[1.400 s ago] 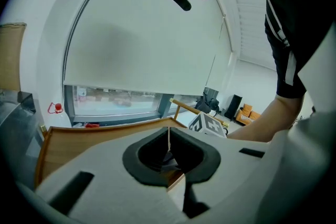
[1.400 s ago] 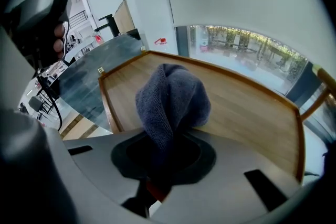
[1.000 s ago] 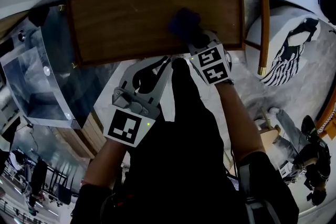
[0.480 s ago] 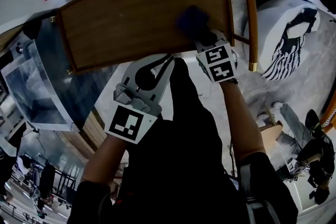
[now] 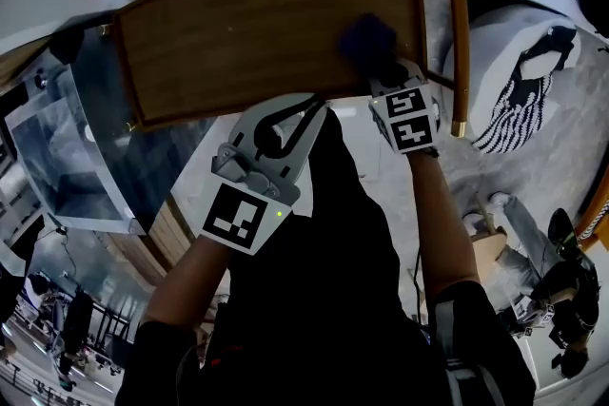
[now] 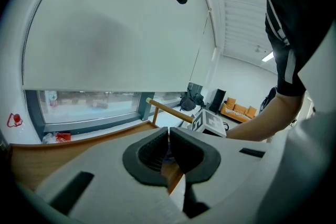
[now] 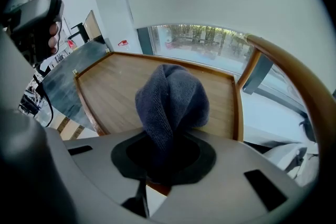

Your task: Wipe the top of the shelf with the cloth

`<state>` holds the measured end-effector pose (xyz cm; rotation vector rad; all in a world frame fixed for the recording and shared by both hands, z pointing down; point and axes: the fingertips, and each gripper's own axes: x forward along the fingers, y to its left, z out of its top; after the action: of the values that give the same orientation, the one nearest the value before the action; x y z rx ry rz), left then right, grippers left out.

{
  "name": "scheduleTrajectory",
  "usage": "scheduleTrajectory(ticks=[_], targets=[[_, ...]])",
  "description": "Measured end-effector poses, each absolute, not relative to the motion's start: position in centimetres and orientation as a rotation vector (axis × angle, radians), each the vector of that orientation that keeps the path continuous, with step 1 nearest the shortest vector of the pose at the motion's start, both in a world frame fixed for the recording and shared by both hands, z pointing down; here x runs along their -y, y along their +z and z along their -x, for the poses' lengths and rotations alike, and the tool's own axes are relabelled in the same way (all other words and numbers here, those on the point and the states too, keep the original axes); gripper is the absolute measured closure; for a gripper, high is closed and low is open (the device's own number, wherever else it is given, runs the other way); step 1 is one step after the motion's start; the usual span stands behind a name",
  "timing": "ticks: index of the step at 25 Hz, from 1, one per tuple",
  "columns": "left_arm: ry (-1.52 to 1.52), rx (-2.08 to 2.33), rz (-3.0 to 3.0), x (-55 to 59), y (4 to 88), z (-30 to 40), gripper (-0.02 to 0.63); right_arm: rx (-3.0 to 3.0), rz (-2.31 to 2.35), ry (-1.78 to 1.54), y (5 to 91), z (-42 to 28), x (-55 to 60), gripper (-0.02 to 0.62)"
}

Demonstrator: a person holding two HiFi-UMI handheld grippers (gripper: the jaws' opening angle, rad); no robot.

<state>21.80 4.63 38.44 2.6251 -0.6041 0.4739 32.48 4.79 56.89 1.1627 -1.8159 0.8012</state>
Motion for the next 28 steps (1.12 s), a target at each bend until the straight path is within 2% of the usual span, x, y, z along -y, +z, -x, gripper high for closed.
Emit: scheduleTrajectory(ticks=[28], targets=[[0.374,0.914,-2.65,2.6,30.5,-8.1,0.58,2.048,-1.094,0.612,45.5,-18.5,3.2,0.541]])
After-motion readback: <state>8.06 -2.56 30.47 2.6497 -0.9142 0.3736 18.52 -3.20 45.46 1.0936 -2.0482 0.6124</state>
